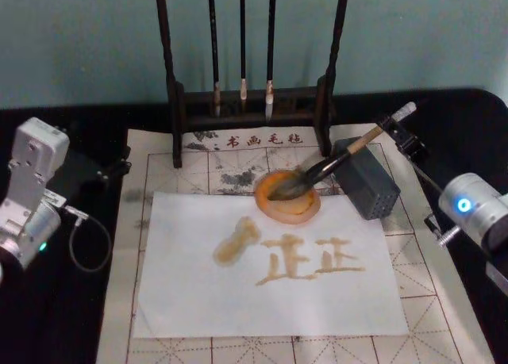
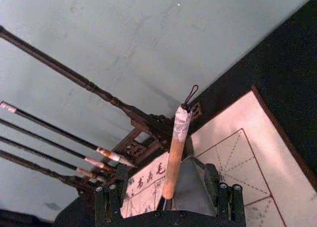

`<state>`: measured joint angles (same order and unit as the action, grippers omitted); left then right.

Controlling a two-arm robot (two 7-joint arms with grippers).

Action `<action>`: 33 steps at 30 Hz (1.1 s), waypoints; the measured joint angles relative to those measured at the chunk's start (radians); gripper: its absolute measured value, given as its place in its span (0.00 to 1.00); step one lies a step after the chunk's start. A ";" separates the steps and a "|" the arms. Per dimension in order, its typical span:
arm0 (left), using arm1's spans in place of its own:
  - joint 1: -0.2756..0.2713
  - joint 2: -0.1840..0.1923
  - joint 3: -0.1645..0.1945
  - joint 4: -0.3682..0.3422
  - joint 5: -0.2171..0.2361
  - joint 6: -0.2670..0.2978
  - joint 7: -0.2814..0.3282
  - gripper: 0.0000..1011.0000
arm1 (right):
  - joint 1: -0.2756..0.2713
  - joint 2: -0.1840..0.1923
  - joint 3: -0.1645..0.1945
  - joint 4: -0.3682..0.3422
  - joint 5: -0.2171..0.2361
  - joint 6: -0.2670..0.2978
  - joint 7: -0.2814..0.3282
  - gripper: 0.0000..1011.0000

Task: Pick up the brush from the inkstone, write on the paper, then place the brush back to its original position.

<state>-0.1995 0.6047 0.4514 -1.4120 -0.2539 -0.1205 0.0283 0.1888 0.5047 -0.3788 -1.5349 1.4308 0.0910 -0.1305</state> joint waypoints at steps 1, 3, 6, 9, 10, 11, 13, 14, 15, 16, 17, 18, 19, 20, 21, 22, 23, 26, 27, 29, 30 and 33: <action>0.000 0.000 0.000 0.000 0.000 0.000 0.000 0.99 | -0.006 0.006 0.000 -0.007 0.000 -0.002 0.002 0.99; 0.000 0.000 0.000 0.000 0.000 0.000 0.000 0.99 | -0.023 0.025 -0.001 -0.026 -0.008 -0.009 0.012 0.99; 0.000 0.000 0.000 0.000 0.000 0.000 0.000 0.99 | -0.044 0.050 -0.009 -0.048 -0.044 -0.024 0.034 0.99; 0.000 0.000 0.000 0.000 0.000 0.000 0.000 0.99 | -0.064 0.074 -0.021 -0.067 -0.113 -0.050 0.059 0.99; 0.000 0.000 0.000 0.000 0.000 0.000 0.000 0.99 | -0.071 0.084 -0.029 -0.073 -0.150 -0.063 0.069 0.99; 0.000 0.000 0.000 0.000 0.000 0.000 0.000 0.99 | -0.074 0.089 -0.033 -0.075 -0.169 -0.071 0.074 0.99; 0.000 0.000 0.000 0.000 0.000 0.000 0.000 0.99 | -0.083 0.106 -0.048 -0.081 -0.242 -0.099 0.090 0.99; 0.000 0.000 0.000 0.000 0.000 0.000 0.000 0.99 | -0.086 0.111 -0.054 -0.082 -0.270 -0.109 0.095 0.99; 0.000 0.000 0.000 0.000 0.000 0.000 0.000 0.99 | -0.088 0.116 -0.060 -0.082 -0.294 -0.120 0.100 0.99; 0.000 0.000 0.000 0.000 0.000 0.000 0.000 0.99 | -0.089 0.121 -0.066 -0.082 -0.319 -0.130 0.105 0.99; 0.000 0.000 0.000 0.000 0.000 0.000 0.000 0.99 | -0.090 0.130 -0.077 -0.082 -0.369 -0.149 0.112 0.99; 0.000 0.000 0.000 0.000 0.000 0.000 0.000 0.99 | -0.091 0.133 -0.081 -0.082 -0.386 -0.155 0.114 0.99; 0.000 0.000 0.000 0.000 0.000 0.000 0.000 0.99 | -0.091 0.142 -0.091 -0.080 -0.429 -0.168 0.120 0.99; 0.000 0.000 0.000 0.000 0.000 0.000 0.000 0.99 | -0.091 0.146 -0.096 -0.079 -0.447 -0.173 0.122 0.99; 0.000 0.000 0.000 0.000 0.000 0.000 0.000 0.99 | -0.091 0.149 -0.101 -0.078 -0.467 -0.178 0.124 0.99; 0.000 0.000 0.000 0.000 0.000 0.000 0.000 0.99 | -0.091 0.153 -0.105 -0.077 -0.486 -0.183 0.125 0.99; 0.000 0.000 0.000 0.000 0.000 0.000 0.000 0.99 | -0.091 0.155 -0.108 -0.075 -0.502 -0.187 0.126 0.99; 0.000 0.000 0.000 0.000 0.000 0.000 0.000 0.99 | -0.089 0.166 -0.123 -0.069 -0.576 -0.202 0.129 0.99; 0.000 0.000 0.000 0.000 0.000 0.000 0.000 0.99 | -0.088 0.169 -0.127 -0.067 -0.591 -0.204 0.129 0.99; 0.000 0.000 0.000 0.000 0.000 0.000 0.000 0.99 | -0.086 0.174 -0.133 -0.064 -0.618 -0.206 0.130 0.99; 0.000 0.000 0.000 0.000 0.000 0.000 0.000 0.99 | -0.085 0.177 -0.139 -0.062 -0.642 -0.206 0.132 0.99; 0.000 0.000 0.000 0.000 0.000 0.000 0.000 0.99 | -0.079 0.183 -0.149 -0.054 -0.688 -0.207 0.134 0.99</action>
<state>-0.1995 0.6047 0.4514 -1.4120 -0.2539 -0.1205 0.0283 0.1097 0.6880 -0.5282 -1.5884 0.7426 -0.1163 0.0038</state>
